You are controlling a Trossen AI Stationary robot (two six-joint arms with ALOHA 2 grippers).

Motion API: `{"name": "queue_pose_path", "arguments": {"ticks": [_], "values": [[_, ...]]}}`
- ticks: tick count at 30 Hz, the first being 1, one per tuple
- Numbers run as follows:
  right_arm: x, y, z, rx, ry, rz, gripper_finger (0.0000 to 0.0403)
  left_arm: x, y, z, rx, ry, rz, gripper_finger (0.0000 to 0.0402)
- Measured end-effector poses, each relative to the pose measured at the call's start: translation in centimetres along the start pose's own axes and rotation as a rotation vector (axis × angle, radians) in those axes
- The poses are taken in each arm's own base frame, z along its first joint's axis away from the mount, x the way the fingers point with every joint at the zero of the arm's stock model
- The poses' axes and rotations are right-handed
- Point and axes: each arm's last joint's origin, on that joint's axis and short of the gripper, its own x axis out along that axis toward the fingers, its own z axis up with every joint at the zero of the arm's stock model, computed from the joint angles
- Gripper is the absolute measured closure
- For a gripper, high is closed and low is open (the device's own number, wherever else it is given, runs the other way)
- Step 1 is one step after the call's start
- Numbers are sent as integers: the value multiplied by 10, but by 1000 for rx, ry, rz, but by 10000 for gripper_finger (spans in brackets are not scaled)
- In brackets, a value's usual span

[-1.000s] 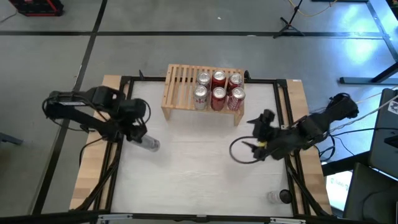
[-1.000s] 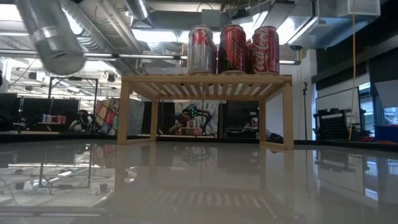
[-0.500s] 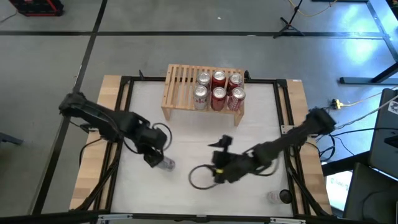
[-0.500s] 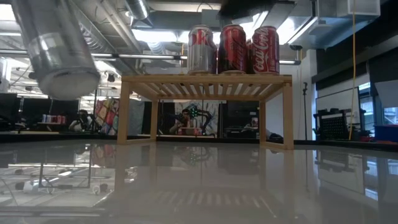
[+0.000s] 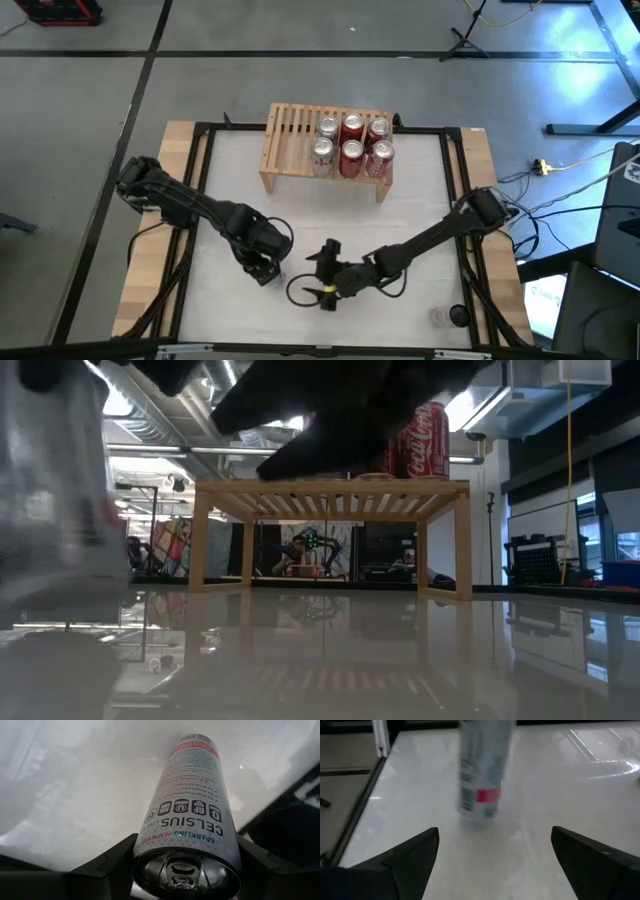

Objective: Place canned beverage on shelf
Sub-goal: Put the top white and pink soda can on the shelf

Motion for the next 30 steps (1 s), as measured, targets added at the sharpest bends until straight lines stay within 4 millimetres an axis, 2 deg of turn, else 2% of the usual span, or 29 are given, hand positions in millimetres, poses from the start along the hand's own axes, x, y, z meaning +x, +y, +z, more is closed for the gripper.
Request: {"name": "queue_pose_path", "arguments": {"ticks": [4,7,12,18,22,26,30], "values": [[13,-1,-5,35,-14,-9,36,-9,-4,-2,1,-2,-16,163],[20,0,-2,49,-42,-2,64,-19,-5,-3,-6,-26,11,163],[31,5,-3,30,-50,8,144,-21,-4,-2,-16,-85,31,163],[48,4,-20,32,-4,-16,263,-22,-7,1,-19,-118,2,163],[52,0,-18,44,-38,-25,329,-21,-8,0,-24,-109,-4,163],[55,-4,-15,24,-63,-21,369,-21,-9,1,-26,-121,-16,163],[59,-9,-18,24,-46,-15,389,-21,-9,3,-26,-151,-10,162]]}}
